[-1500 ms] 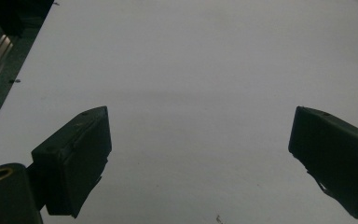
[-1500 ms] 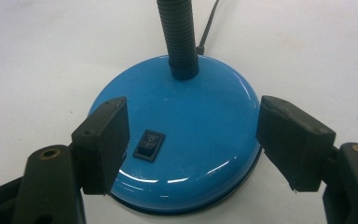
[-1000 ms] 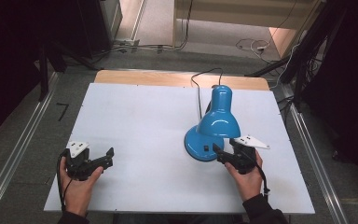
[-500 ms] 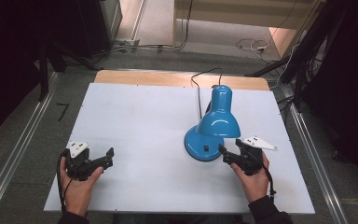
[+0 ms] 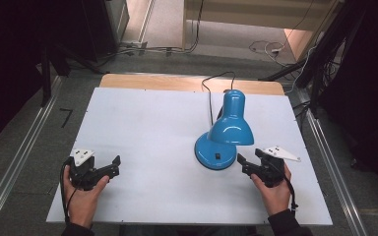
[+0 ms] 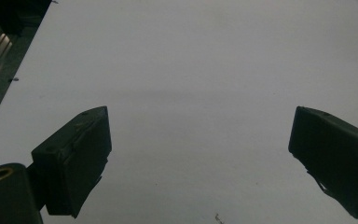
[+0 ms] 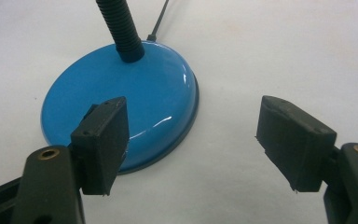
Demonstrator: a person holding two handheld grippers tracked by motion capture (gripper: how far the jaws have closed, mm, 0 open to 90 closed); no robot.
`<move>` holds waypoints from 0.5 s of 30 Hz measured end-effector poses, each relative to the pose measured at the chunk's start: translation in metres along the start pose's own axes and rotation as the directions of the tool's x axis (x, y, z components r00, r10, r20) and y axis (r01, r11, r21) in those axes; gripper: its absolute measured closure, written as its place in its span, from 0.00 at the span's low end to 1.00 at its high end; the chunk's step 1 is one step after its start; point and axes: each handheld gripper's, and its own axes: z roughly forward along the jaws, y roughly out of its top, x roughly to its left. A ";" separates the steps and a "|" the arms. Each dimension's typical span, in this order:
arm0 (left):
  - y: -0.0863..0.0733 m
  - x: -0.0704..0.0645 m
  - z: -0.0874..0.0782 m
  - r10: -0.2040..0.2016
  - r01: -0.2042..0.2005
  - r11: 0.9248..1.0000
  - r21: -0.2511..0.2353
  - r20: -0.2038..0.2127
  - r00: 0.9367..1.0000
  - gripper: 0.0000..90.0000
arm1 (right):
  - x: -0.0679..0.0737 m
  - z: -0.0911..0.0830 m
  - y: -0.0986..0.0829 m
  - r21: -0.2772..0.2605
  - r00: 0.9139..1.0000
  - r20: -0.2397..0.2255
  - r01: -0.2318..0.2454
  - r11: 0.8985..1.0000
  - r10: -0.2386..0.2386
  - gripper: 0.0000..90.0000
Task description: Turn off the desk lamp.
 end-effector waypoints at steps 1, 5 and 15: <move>0.000 0.000 0.000 -0.001 0.001 1.000 -0.001 0.000 1.000 0.07 | -0.001 -0.001 0.000 0.001 1.000 -0.001 -0.004 1.000 0.004 0.27; 0.000 0.000 0.000 -0.001 0.001 1.000 0.000 -0.001 1.000 0.07 | -0.005 -0.003 -0.002 -0.001 1.000 0.003 -0.006 1.000 0.006 0.27; 0.000 0.000 0.000 -0.002 0.002 1.000 0.000 -0.001 1.000 0.07 | -0.016 -0.011 -0.004 -0.002 1.000 0.020 -0.017 1.000 0.017 0.26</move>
